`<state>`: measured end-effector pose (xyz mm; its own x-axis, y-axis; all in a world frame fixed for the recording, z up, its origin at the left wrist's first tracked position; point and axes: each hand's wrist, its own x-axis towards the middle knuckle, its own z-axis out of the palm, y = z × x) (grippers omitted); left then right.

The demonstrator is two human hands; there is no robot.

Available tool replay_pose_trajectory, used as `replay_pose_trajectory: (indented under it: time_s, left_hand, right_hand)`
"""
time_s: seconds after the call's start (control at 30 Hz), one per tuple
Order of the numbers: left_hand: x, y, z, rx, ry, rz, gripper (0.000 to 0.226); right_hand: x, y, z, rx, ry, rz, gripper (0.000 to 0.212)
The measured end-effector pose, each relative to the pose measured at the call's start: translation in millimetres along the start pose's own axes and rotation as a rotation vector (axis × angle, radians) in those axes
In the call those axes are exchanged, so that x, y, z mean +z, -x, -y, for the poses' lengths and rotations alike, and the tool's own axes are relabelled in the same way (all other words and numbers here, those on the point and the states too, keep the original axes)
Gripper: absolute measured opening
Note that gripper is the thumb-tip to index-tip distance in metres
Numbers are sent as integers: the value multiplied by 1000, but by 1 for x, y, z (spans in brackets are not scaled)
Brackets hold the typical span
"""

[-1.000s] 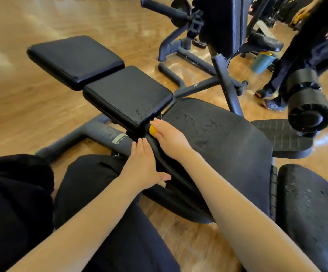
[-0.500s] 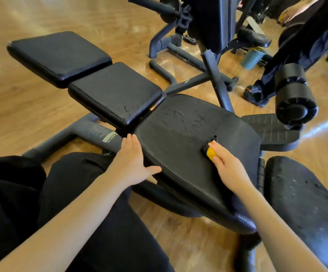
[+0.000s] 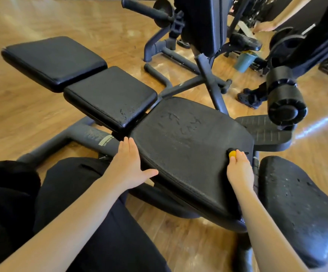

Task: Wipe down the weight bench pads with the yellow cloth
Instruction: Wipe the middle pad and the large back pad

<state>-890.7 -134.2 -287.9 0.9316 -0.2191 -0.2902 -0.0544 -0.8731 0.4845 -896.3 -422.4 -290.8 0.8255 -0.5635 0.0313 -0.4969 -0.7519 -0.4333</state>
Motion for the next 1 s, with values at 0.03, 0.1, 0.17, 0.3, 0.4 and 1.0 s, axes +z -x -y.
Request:
replay_pose_trajectory:
  time_s: [0.03, 0.1, 0.17, 0.3, 0.4, 1.0]
  left_hand:
    - [0, 0, 0, 0, -5, -3, 113]
    - [1, -1, 0, 4, -29, -12, 113]
    - [1, -1, -1, 7, -49, -11, 113]
    - [0, -1, 0, 0, -56, 5, 115]
    - [-2, -1, 0, 9, -34, 25, 115]
    - [-1, -1, -3, -27, 44, 20, 113]
  right_hand:
    - [1, -1, 8, -54, 19, 28, 44]
    - [4, 1, 31, -179, 69, 93, 43]
    - [12, 8, 64, -340, 164, 163, 42]
    - [47, 22, 142, -593, 162, 313, 44]
    - [74, 23, 183, -688, 92, 378, 43]
    - [-12, -21, -9, -177, -111, 122, 41]
